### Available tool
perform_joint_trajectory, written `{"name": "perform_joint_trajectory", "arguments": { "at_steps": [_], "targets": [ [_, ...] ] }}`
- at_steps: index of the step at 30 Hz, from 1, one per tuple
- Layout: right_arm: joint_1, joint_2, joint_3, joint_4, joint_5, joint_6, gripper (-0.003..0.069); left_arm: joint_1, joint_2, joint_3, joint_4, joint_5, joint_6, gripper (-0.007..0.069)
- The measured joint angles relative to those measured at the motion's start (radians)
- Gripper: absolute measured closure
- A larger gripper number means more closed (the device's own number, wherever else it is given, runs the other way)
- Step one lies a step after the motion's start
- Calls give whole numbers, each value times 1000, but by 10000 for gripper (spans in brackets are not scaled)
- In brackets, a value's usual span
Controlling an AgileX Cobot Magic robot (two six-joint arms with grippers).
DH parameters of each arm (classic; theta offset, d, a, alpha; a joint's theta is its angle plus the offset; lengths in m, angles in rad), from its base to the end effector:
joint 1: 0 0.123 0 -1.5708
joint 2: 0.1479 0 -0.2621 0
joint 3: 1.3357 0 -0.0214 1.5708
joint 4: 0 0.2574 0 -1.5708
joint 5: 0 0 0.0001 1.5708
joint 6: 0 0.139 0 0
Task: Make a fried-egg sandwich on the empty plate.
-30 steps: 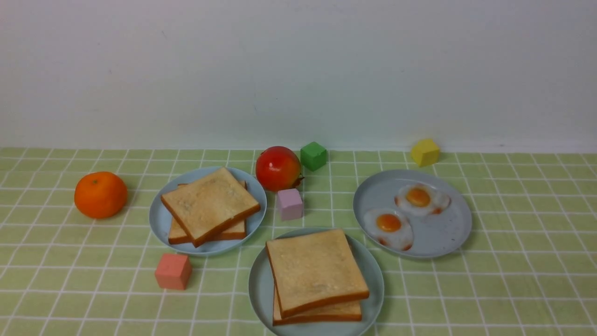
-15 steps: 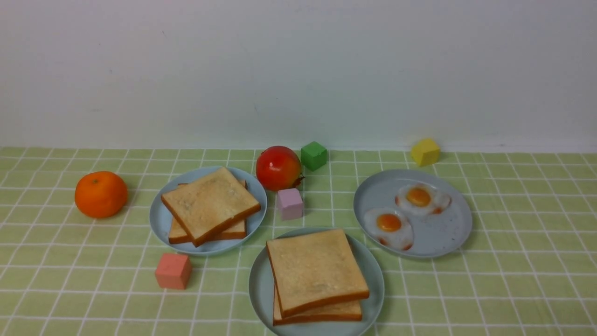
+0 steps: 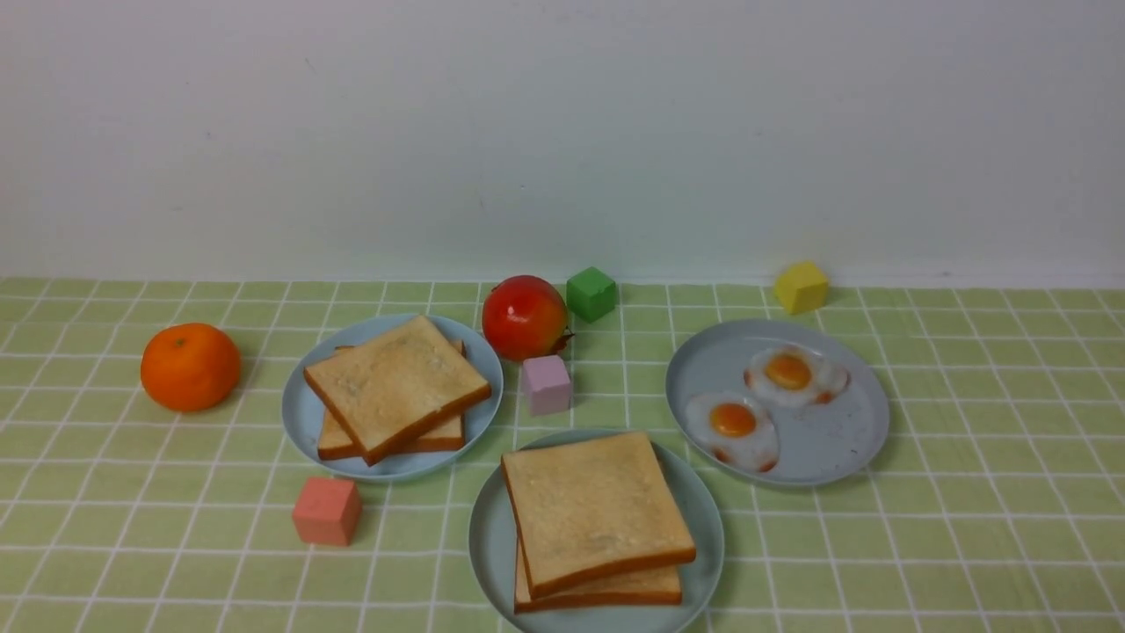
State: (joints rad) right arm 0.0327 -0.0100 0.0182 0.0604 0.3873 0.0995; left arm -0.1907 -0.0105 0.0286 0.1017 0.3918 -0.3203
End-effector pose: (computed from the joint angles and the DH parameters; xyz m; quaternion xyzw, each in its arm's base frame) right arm 0.1275 0.0073 0.1585 0.0428 0.8059 0.0646 0.5869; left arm 0.1262 -0.0189 0.1541 -0.0258 0.8105 -0.1057 0.5755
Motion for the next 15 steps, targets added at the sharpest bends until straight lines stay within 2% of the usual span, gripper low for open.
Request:
{"name": "perform_joint_trajectory", "arguments": {
  "at_steps": [15],
  "targets": [
    [-1, 0, -1, -1, 2, 1, 449, 0, 0, 0, 0, 0, 0, 602]
  ]
}}
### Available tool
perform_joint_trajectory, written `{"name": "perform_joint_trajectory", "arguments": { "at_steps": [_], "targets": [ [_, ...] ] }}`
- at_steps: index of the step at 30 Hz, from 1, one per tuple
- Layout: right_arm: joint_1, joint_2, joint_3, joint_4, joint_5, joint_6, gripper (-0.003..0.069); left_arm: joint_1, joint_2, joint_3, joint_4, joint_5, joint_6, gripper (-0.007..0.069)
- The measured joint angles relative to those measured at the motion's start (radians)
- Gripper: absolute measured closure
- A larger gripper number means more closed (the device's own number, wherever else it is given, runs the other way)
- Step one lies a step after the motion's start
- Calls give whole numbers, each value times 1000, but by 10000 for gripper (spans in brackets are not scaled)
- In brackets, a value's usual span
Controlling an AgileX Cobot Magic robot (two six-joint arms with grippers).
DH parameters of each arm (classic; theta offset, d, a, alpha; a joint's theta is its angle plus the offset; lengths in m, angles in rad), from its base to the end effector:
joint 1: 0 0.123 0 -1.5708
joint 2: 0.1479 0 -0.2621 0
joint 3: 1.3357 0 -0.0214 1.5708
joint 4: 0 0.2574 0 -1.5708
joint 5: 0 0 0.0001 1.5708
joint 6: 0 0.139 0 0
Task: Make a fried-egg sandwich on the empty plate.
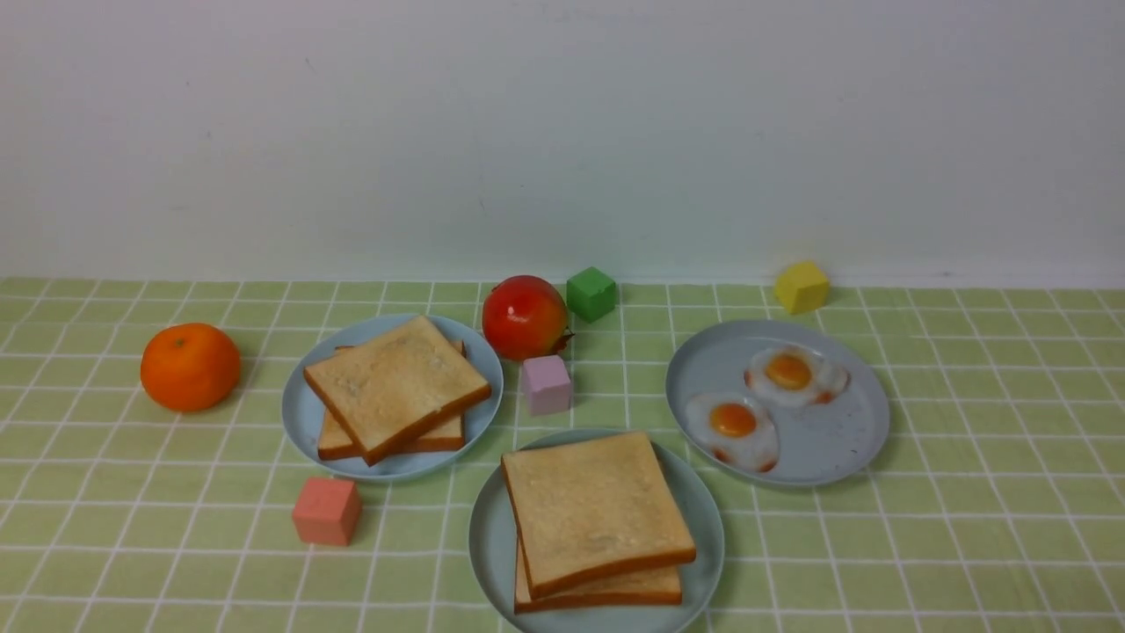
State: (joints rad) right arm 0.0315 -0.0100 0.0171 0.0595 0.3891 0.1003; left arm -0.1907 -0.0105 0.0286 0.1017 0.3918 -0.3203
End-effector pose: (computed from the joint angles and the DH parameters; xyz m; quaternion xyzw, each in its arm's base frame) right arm 0.1275 0.0072 0.1587 0.0433 0.8061 0.0641 0.5867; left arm 0.1262 -0.0189 0.1541 -0.0258 0.8105 -0.1057 0.5755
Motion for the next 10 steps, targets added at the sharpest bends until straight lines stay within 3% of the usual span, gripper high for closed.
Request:
{"name": "perform_joint_trajectory", "arguments": {
  "at_steps": [10],
  "targets": [
    [0, 0, 0, 0, 0, 0, 447, 0, 0, 0, 0, 0, 0, 594]
  ]
}}
